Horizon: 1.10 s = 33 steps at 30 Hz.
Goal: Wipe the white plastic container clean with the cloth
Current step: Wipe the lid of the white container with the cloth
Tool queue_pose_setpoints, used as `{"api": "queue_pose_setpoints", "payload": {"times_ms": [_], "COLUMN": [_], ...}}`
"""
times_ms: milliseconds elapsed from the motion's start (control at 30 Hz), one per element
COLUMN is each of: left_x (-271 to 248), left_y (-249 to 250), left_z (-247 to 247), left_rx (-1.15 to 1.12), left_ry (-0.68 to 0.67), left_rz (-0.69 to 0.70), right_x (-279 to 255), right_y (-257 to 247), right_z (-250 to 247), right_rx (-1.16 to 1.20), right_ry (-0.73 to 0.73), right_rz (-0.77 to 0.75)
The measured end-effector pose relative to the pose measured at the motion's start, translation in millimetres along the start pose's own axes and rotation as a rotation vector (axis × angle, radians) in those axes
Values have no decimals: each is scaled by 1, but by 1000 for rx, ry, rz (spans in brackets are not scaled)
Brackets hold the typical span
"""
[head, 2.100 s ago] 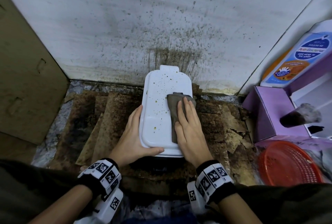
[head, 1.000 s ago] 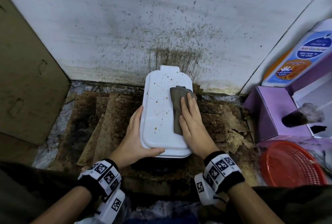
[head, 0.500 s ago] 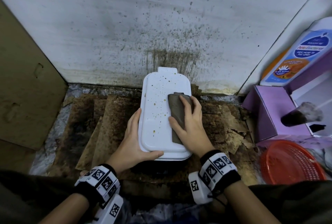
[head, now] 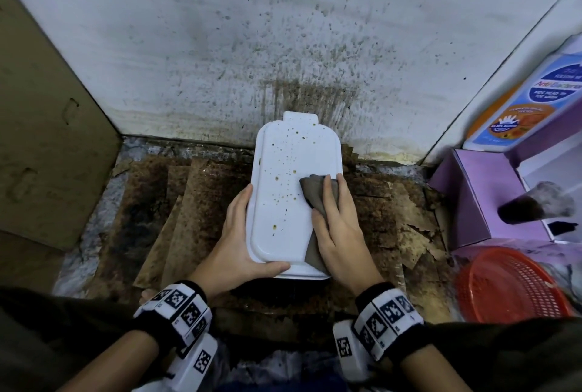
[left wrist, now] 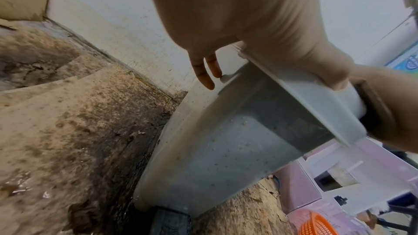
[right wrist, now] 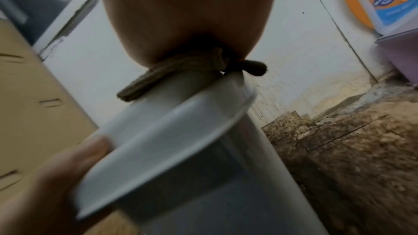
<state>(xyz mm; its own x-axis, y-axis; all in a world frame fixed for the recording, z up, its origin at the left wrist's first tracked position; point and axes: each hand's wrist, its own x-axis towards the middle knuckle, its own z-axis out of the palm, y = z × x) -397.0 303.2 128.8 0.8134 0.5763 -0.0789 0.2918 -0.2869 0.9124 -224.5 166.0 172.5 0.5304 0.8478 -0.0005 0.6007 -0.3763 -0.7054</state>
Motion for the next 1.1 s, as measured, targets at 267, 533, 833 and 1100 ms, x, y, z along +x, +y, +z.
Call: {"api": "queue_pose_setpoints", "payload": {"times_ms": [267,533,833,1100], "left_x": [-2,1,1,1], "left_y": [0,0,0,0], "left_z": [1,0,-3,-2], "left_rx": [-20,-18,-7,-8], "left_ry": [6,-6,-17,-30], "left_rz": [28,28,25,21], "right_x": [-46,-4,54,6], "right_y": [-8,-7,3,0], "right_z": [24,4,-20,-4], "right_rx": [-149,-121,-94,-71], "right_ry": [157,-10,-153,-57], "right_rz": [-32,49,55,22]}}
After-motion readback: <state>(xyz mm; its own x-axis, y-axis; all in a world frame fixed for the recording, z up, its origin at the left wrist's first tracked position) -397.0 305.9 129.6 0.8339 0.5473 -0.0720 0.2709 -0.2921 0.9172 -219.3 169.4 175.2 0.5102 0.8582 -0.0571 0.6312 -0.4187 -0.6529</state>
